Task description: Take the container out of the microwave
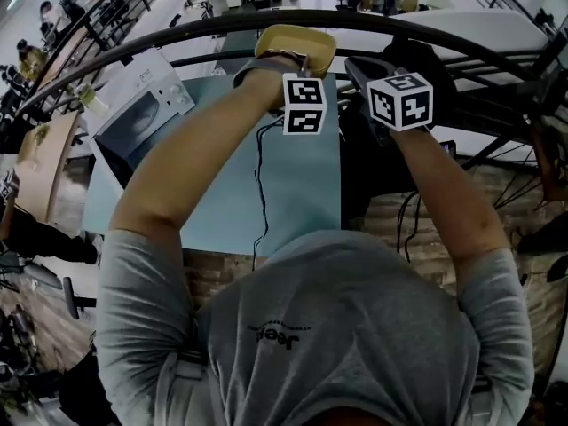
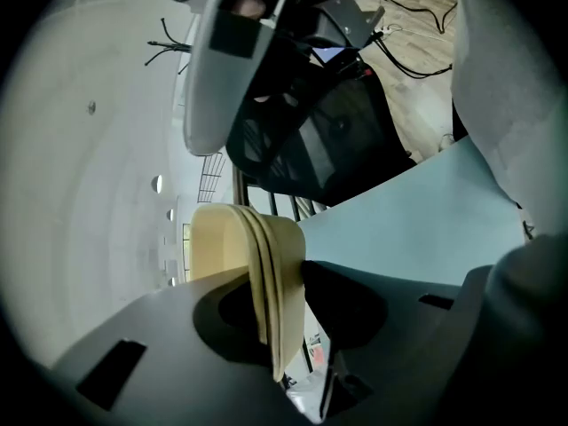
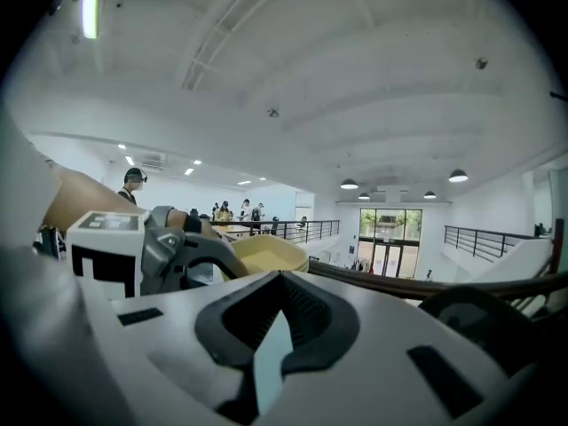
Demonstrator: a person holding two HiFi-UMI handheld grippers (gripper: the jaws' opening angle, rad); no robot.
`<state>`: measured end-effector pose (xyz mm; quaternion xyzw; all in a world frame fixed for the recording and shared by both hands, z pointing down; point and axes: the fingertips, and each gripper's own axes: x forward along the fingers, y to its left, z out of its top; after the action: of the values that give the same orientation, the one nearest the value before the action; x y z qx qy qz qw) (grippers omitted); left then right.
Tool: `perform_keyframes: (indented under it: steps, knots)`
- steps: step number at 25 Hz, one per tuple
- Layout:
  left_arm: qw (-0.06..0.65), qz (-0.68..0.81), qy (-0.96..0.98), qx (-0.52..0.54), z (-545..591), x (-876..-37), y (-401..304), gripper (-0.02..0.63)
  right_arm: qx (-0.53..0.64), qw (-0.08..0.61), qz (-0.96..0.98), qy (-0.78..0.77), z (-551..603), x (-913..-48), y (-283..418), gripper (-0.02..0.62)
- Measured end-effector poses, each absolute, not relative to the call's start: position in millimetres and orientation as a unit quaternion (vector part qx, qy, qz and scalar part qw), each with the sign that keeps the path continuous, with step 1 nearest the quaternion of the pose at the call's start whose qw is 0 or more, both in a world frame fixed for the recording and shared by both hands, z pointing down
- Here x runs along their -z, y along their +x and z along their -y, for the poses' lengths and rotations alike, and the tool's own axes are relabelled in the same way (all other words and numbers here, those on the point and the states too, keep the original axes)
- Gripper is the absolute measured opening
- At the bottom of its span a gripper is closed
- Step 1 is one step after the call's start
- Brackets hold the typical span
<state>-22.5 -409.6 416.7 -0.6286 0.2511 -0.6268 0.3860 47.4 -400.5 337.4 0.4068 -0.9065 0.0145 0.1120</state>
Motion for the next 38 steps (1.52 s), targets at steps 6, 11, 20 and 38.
perform_keyframes:
  steps: [6, 11, 20, 38]
  knots:
    - [0.360, -0.213, -0.650, 0.635, 396.1, -500.8, -8.9, 0.132, -0.064, 0.112, 0.889, 0.439, 397.8, -388.7, 57.8, 0.018]
    - [0.348, -0.180, -0.654, 0.647, 382.7, -568.5, -0.1, 0.132, -0.095, 0.126, 0.870, 0.467, 399.6, -436.2, 78.0, 0.018]
    - [0.291, -0.149, -0.659, 0.677, 372.0, -666.4, 3.1, 0.132, -0.144, 0.164, 0.840, 0.496, 397.8, -520.3, 105.7, 0.018]
    - [0.316, -0.089, -0.629, 0.705, 304.7, -780.4, 40.7, 0.137, -0.215, 0.217, 0.819, 0.485, 366.0, -622.7, 133.4, 0.018]
